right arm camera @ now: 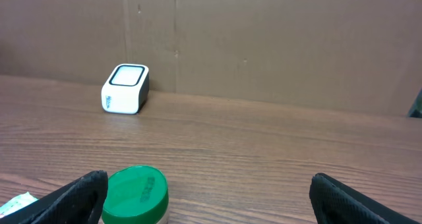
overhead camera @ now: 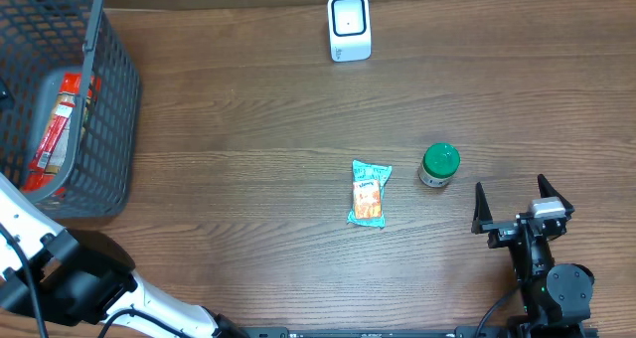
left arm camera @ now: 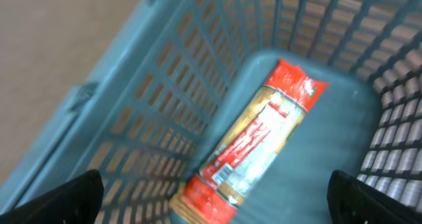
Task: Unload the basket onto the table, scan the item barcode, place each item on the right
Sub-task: 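Move the left gripper back into the basket toward the red pasta pack, then grasp the red-and-white pasta pack with the left gripper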
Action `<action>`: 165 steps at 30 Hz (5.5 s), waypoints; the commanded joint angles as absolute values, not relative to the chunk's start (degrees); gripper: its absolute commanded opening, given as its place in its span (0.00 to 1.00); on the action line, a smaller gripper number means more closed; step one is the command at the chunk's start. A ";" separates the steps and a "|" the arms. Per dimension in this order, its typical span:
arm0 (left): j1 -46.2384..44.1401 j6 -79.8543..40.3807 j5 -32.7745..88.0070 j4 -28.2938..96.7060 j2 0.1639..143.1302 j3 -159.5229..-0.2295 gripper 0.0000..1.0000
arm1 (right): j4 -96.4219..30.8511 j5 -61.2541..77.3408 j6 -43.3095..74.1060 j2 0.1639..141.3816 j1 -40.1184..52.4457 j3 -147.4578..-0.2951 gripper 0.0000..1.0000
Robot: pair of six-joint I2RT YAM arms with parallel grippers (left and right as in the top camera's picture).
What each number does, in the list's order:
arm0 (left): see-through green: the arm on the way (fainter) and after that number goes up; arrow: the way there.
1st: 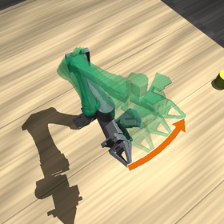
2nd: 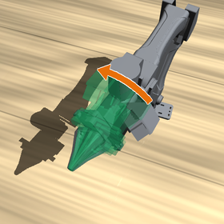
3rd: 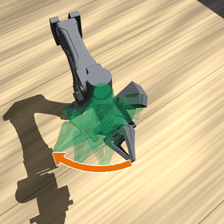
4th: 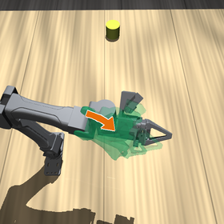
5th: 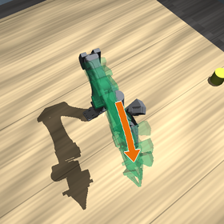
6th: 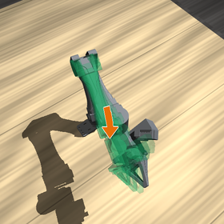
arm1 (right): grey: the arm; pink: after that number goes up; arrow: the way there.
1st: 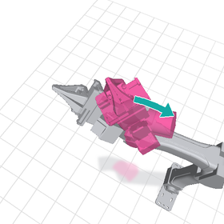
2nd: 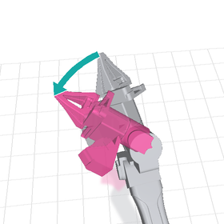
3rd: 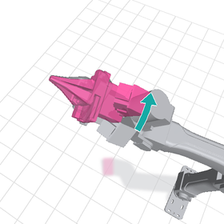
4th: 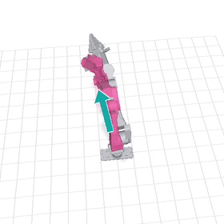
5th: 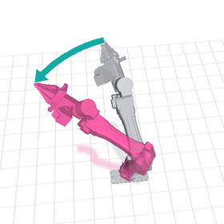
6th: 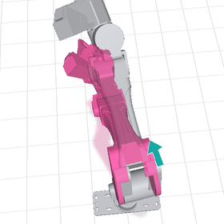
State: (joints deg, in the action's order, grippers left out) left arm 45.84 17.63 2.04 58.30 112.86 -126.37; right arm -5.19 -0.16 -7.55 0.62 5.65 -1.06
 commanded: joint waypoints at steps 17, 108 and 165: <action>46.11 44.80 13.63 36.58 123.15 -103.70 0.99 | -4.80 0.14 -7.55 0.16 5.39 -0.45 1.00; 44.53 23.05 14.41 32.51 103.48 -119.81 0.32 | -4.80 0.14 -7.55 0.16 5.39 -0.45 1.00; 44.75 24.01 11.55 46.68 142.80 -116.27 0.35 | -4.80 0.14 -7.55 0.16 5.39 -0.45 1.00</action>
